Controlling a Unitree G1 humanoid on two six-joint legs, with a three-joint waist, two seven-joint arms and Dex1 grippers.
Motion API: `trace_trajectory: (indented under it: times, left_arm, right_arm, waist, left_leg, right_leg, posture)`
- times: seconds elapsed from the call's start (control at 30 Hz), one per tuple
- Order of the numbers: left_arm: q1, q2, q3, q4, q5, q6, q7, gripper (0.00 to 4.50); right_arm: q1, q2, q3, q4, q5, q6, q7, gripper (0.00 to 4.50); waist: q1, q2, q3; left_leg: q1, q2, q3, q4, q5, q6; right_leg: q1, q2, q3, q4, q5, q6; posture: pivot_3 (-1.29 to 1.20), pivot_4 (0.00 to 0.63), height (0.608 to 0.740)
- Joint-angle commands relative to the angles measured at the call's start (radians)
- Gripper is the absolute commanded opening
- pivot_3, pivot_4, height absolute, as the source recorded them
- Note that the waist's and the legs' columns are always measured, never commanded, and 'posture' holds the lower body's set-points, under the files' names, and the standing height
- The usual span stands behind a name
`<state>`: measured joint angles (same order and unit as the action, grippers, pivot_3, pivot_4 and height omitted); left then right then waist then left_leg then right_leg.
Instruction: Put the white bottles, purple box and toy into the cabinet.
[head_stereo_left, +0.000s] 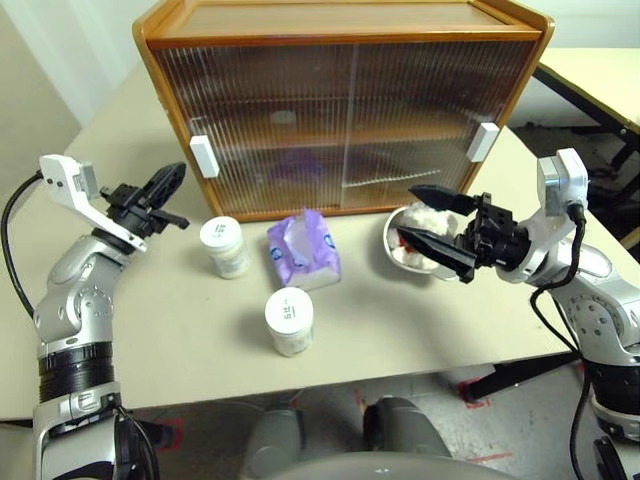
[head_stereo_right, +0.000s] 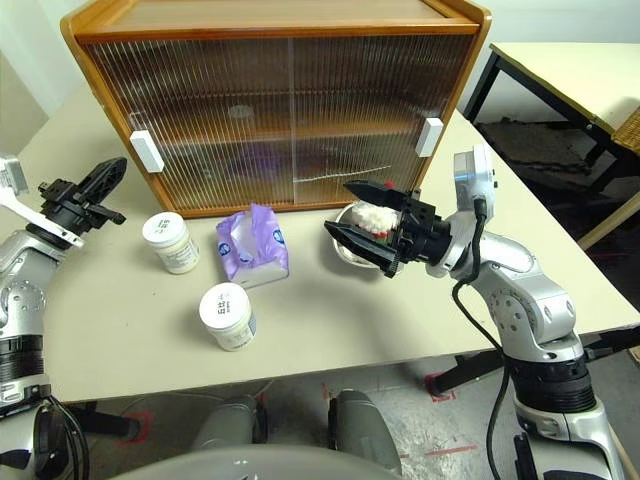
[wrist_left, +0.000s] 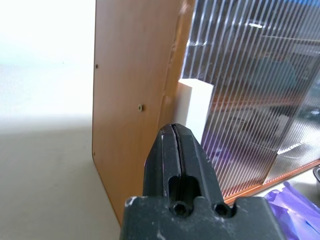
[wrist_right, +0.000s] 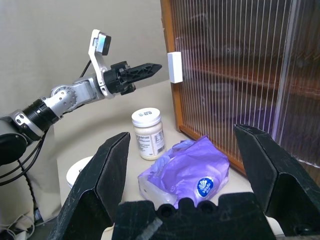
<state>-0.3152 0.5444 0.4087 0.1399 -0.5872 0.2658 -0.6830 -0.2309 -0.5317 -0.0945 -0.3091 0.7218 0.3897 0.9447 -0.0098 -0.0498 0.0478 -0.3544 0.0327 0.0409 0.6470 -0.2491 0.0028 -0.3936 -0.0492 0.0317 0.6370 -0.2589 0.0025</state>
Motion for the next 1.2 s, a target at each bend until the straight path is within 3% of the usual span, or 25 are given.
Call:
trace_trajectory:
  times: [0.03,1.2]
  left_arm:
    - [-0.023,-0.006,-0.015,0.030,0.014,-0.017,-0.008,0.04]
    - [-0.229,-0.030,-0.167,0.233,0.086,-0.068,-0.181,0.04]
  right_arm:
    - [0.000,-0.007,-0.021,-0.008,-0.002,-0.005,-0.008,4.50]
    - [0.036,0.002,-0.025,-0.058,0.000,-0.014,-0.060,4.50]
  waist:
    - [0.000,0.000,0.000]
    - [-0.016,-0.001,0.000]
  left_leg:
    - [0.000,0.000,0.000,0.000,0.000,0.000]
    - [0.000,-0.001,0.000,0.001,0.002,0.003]
  right_leg:
    - [0.000,0.000,0.000,0.000,0.000,0.000]
    - [0.000,0.000,0.001,0.000,0.001,0.001]
  posture:
    - [0.01,0.000,0.740]
    - [-0.05,0.000,0.740]
